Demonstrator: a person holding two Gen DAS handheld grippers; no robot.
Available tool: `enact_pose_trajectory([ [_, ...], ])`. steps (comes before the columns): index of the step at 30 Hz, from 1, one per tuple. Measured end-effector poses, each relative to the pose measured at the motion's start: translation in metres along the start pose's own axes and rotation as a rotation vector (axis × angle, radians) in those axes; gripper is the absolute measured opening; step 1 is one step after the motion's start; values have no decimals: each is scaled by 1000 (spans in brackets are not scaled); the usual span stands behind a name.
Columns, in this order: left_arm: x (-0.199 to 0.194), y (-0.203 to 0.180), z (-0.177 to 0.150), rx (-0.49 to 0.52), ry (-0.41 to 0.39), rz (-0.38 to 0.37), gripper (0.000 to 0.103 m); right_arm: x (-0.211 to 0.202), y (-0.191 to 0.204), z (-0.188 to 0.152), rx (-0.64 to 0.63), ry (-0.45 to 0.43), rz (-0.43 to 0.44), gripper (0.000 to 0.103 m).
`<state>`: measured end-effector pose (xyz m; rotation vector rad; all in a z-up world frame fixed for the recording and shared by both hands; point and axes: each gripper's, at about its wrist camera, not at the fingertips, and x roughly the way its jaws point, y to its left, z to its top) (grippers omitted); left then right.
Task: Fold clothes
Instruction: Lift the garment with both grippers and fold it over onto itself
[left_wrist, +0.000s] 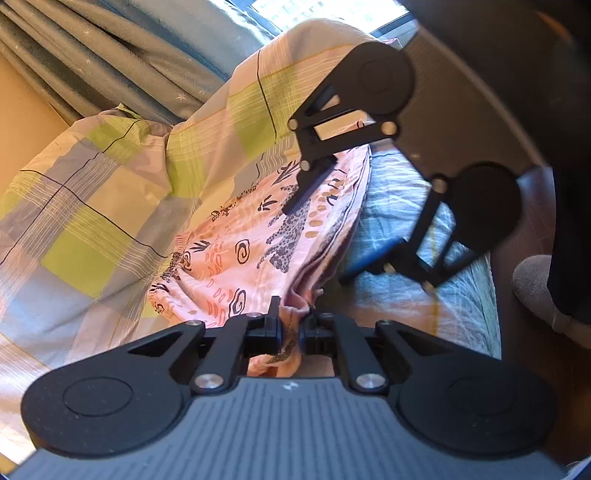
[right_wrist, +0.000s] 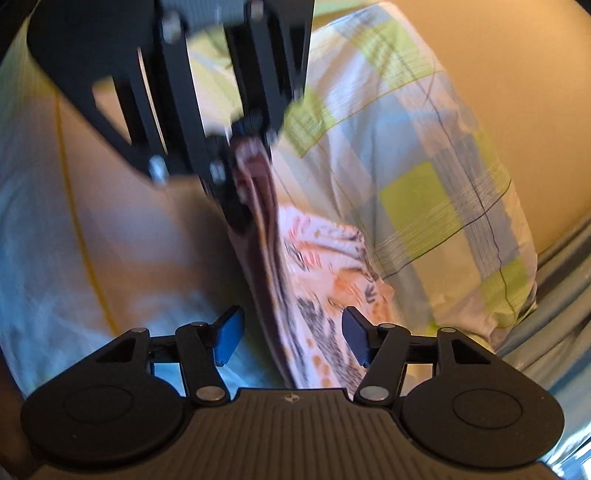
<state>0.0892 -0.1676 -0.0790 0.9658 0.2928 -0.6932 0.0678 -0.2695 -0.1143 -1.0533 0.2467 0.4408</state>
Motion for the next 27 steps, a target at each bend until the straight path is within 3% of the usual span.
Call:
enact_pose_trajectory([
  [3, -1, 2, -1, 5, -5, -7, 6, 12, -15, -25, -25, 43, -12, 42],
  [4, 0, 2, -1, 5, -3, -8, 6, 16, -21, -34, -34, 67, -18, 34],
  [5, 0, 3, -2, 0, -1, -10, 6, 20, -26, -44, -35, 98, -21, 18],
  [7, 1, 4, -3, -12, 0, -12, 6, 27, -36, -65, -44, 156, -40, 3],
  [11, 7, 6, -4, -19, 13, -10, 6, 34, -43, -100, -115, 219, -98, 3],
  [15, 9, 8, -5, -40, 27, -23, 6, 36, -46, -106, -135, 243, -78, 4],
  [19, -8, 11, -6, -43, 38, -26, 5, 15, -55, -86, -71, 260, -63, 2],
  [24, -60, 13, -16, -67, 36, -46, 5, -45, -44, -53, -97, 243, -8, 2],
  [27, -95, 11, -19, -84, 33, -123, 5, -82, -35, -31, -101, 265, 70, 2],
])
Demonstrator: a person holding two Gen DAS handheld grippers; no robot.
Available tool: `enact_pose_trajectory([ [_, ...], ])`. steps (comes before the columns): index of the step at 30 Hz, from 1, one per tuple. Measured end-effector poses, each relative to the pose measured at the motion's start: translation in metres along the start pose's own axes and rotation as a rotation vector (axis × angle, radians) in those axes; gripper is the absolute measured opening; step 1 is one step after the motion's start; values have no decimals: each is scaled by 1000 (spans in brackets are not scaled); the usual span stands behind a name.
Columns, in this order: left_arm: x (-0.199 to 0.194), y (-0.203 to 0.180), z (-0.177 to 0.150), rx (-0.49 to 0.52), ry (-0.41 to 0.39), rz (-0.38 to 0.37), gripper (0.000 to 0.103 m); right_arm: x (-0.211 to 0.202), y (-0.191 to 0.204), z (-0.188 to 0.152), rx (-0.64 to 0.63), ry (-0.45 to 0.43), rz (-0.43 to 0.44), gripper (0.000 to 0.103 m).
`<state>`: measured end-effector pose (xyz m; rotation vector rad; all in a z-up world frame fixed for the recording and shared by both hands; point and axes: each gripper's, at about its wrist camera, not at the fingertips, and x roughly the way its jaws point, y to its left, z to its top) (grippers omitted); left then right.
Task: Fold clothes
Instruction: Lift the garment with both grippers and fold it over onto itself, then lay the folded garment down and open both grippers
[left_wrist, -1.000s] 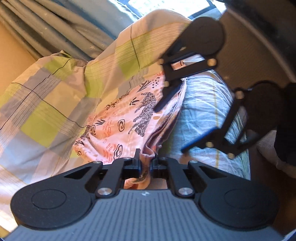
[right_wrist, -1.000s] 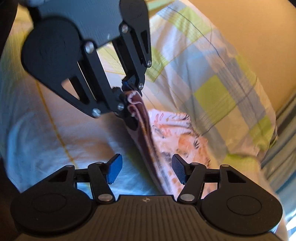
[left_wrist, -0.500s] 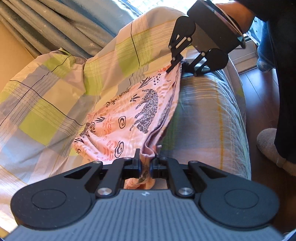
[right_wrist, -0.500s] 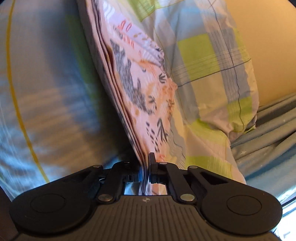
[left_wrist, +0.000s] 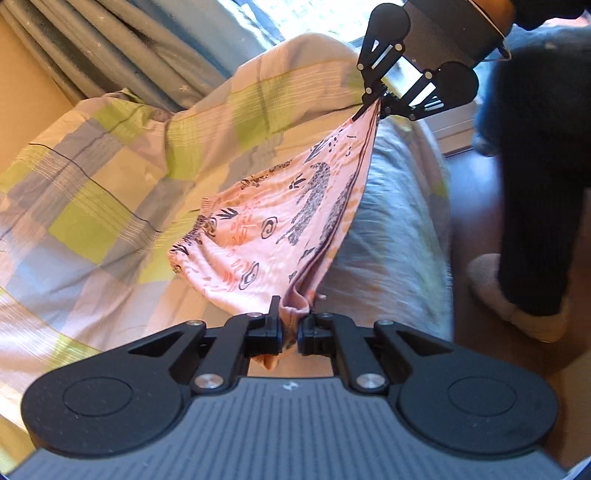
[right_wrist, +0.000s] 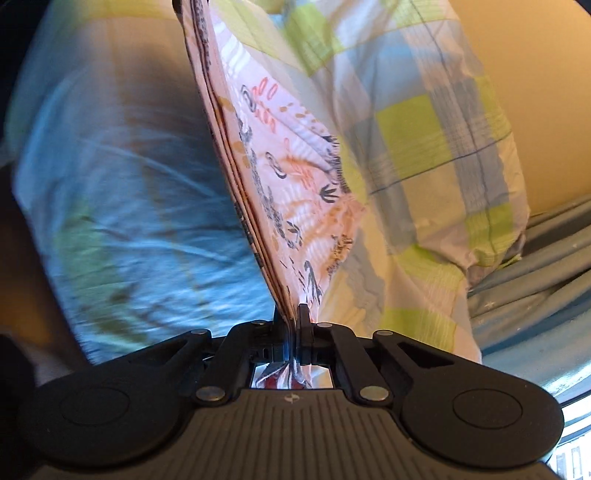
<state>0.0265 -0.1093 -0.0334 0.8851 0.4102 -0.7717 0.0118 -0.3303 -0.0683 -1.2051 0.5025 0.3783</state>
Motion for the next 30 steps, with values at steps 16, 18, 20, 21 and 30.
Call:
enact_pose_trajectory([
  [16, 39, 136, -1, -360, -12, -82, 5, 30, -124, 49, 22, 27, 295, 1],
  [18, 71, 158, -12, -435, 19, -101, 6, 67, -141, 54, 13, 36, 356, 1],
  [20, 104, 174, -23, -500, 54, -112, 6, 106, -156, 56, 69, 48, 421, 1],
  [21, 120, 181, -29, -536, 73, -129, 6, 127, -162, 56, 118, 60, 463, 1],
  [30, 169, 209, -77, -884, 48, -62, 17, 200, -195, 8, 682, 69, 465, 32],
])
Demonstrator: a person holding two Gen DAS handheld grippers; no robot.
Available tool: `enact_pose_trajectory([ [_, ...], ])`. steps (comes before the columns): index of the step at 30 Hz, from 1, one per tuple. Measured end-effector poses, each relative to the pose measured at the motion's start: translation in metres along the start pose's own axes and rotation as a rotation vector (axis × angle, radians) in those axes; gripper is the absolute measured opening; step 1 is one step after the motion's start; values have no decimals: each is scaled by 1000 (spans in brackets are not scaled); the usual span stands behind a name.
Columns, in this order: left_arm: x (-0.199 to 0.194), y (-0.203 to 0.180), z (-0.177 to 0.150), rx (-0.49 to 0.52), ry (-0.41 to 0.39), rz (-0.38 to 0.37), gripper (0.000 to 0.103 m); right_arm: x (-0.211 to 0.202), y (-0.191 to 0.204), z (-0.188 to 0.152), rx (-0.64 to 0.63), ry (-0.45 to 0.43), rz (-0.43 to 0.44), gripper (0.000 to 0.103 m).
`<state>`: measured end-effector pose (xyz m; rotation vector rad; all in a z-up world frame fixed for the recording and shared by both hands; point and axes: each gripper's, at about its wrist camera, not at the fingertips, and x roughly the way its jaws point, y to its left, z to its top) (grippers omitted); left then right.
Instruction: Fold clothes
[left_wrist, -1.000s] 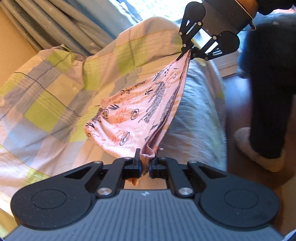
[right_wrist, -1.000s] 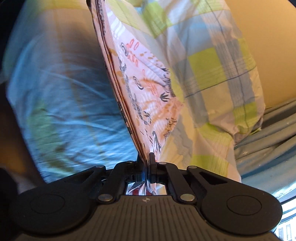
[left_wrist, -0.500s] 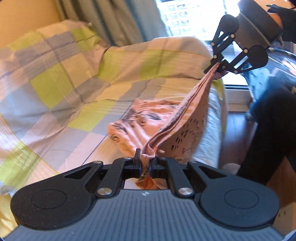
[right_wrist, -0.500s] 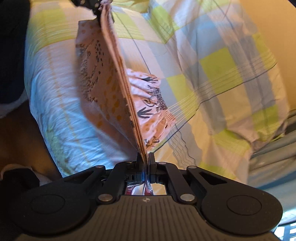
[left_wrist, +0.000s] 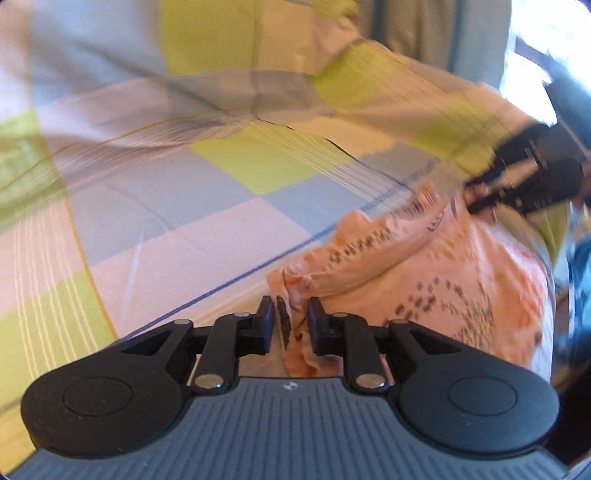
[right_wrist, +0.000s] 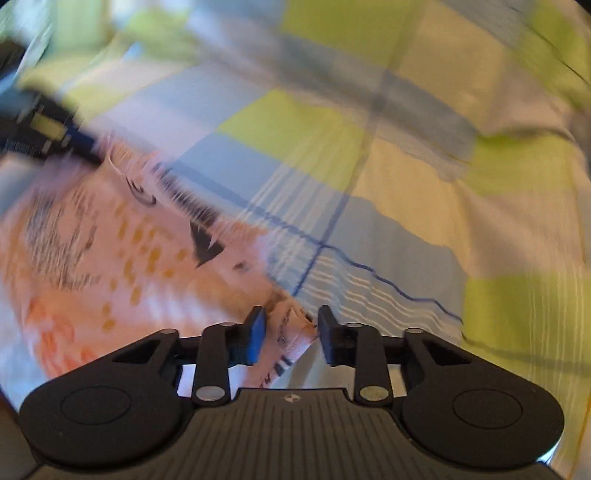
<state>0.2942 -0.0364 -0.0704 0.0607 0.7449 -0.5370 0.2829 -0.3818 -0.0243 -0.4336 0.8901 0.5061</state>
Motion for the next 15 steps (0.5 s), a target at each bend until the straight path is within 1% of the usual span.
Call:
enact_pose_trajectory([
  [1, -5, 4, -2, -54, -33, 14, 16, -7, -5, -7, 87, -46, -11, 33],
  [2, -11, 6, -5, -113, -68, 15, 15, -13, -10, -14, 175, -91, -22, 37],
  [4, -22, 9, -14, -220, -133, -11, 17, -26, -20, -27, 350, -183, -45, 43],
  [5, -25, 9, -18, -245, -141, -29, 20, -32, -22, -36, 427, -227, -51, 46],
  [6, -28, 10, -22, -269, -149, -47, 22, -38, -22, -48, 517, -278, -53, 46],
  [8, -26, 6, -22, -229, -115, -31, 23, -44, -20, -70, 669, -370, -65, 46],
  [9, -25, 6, -22, -220, -102, -28, 23, -45, -17, -79, 721, -407, -75, 46],
  [12, -18, 8, -23, -260, -85, -69, 24, -35, -9, -95, 814, -467, -52, 46],
  [13, -14, 9, -24, -268, -80, -79, 24, -29, -6, -99, 824, -474, -45, 46],
  [15, -8, 9, -23, -267, -78, -87, 24, -19, -4, -103, 814, -439, -38, 46],
])
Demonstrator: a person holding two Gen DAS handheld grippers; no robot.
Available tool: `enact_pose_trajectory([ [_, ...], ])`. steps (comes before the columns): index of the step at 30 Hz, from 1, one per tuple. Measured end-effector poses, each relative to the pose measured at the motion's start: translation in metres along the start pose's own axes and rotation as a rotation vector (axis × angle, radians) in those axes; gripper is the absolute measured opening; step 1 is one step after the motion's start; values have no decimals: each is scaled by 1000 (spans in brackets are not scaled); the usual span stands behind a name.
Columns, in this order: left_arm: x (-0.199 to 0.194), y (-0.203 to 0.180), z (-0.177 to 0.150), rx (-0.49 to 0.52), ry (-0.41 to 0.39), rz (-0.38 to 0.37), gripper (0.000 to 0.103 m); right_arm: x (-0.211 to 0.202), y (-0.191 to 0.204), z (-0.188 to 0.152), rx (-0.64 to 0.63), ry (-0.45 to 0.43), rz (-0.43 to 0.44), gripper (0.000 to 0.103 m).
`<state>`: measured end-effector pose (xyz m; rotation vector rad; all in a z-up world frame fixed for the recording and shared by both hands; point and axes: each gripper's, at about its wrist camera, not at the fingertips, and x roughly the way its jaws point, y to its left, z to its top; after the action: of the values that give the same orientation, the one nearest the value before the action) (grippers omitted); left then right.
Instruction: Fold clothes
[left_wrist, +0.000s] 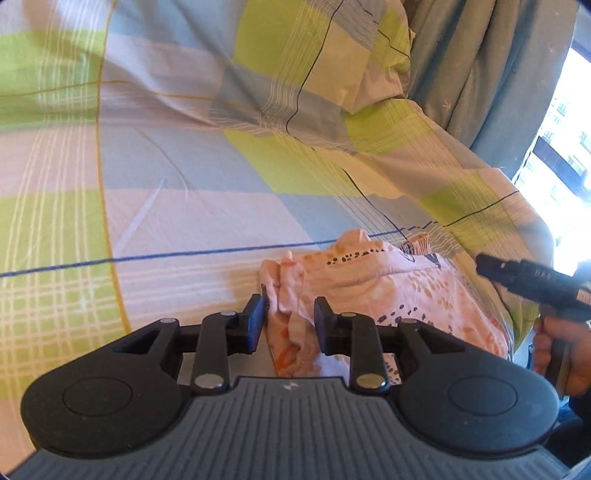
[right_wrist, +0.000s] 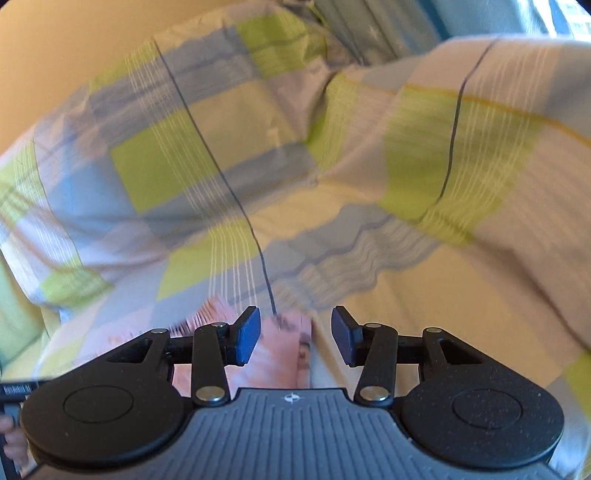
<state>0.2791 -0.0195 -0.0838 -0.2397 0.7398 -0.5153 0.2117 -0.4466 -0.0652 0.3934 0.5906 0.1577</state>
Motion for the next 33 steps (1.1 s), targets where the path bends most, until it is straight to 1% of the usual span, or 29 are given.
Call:
enact_pose_trajectory([
  [5, 9, -6, 2, 66, 3, 15, 25, 6, -10, -3, 32, 32, 39, 46],
  [7, 11, -10, 2, 91, 0, 25, 22, 8, -12, -7, 37, 55, 53, 46],
  [8, 11, -12, 2, 105, -1, 37, 15, 8, -11, -8, 31, 60, 55, 46],
  [9, 11, -13, 1, 117, -2, 53, 10, 8, -11, -9, 25, 63, 56, 46],
  [11, 10, -12, 0, 106, -4, 51, 4, 10, -12, -10, 34, 72, 77, 48],
  [12, 10, -12, -1, 101, -6, 47, 3, 11, -14, -11, 57, 77, 98, 48],
  [15, 9, -13, -2, 105, -8, 48, 3, 14, -21, -14, 161, 100, 185, 48],
  [16, 9, -13, -2, 102, -9, 46, 3, 15, -22, -14, 176, 106, 202, 48],
  [19, 7, -10, -2, 85, -19, 36, 2, 14, -19, -13, 149, 109, 211, 48],
  [21, 6, -9, -2, 85, -21, 34, 2, 11, -18, -11, 147, 84, 236, 48],
  [23, 6, -8, -3, 84, -19, 32, 2, 15, -19, -13, 169, 116, 227, 47],
  [24, 7, -8, -3, 82, -18, 31, 2, 17, -20, -14, 183, 137, 219, 44],
  [25, 7, -7, -3, 81, -18, 30, 2, 16, -22, -17, 195, 145, 203, 33],
  [28, 7, -5, -3, 78, -18, 23, 2, 8, -32, -20, 275, 146, 198, 31],
  [30, 7, -6, -3, 82, -18, 27, 2, 9, -34, -21, 290, 146, 201, 31],
  [31, 7, -8, -3, 88, -19, 32, 2, 11, -34, -22, 291, 143, 208, 33],
  [32, 7, -8, -3, 95, -20, 36, 2, 13, -33, -22, 291, 140, 218, 38],
  [33, 7, -9, -3, 96, -21, 36, 2, 16, -31, -21, 293, 138, 239, 41],
])
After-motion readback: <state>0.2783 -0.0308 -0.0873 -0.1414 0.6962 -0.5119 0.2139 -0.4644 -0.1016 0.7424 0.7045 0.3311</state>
